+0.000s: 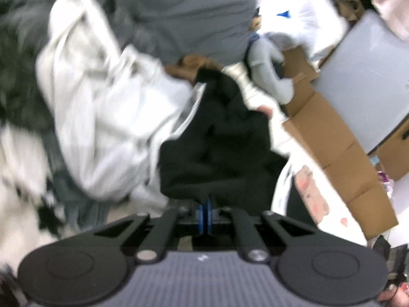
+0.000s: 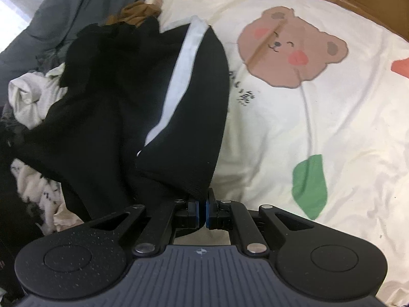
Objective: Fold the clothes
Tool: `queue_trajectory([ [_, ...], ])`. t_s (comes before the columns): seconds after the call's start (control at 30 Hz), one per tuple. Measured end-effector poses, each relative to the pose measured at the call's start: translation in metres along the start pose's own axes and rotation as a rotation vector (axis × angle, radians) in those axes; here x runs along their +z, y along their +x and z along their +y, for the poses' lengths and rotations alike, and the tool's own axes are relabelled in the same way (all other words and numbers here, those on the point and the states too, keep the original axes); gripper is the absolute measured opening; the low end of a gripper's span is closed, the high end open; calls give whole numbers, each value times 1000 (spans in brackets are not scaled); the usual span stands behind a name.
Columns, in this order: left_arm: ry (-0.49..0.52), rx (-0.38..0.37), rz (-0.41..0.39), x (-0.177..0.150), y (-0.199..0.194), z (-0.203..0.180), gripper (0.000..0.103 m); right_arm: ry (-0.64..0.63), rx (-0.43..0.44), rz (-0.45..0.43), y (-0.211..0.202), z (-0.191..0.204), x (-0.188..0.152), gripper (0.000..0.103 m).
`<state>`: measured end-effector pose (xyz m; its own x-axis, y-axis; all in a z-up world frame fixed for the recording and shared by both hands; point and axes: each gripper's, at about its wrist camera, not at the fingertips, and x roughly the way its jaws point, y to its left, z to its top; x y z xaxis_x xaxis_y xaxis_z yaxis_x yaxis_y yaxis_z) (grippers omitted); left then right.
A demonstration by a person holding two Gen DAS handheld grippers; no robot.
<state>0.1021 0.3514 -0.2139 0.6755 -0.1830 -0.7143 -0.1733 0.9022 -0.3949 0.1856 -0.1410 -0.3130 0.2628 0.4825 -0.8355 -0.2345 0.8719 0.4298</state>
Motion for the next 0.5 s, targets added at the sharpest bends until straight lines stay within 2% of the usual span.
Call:
queue_trajectory([
  [0.23,-8,14,-90,42,-39,-22,3,-74,62,-18,-14,35,7,2],
  [0.5,-20,49,-179,77,-89,-25,3,-190,164,-34,-39,91,19,2],
])
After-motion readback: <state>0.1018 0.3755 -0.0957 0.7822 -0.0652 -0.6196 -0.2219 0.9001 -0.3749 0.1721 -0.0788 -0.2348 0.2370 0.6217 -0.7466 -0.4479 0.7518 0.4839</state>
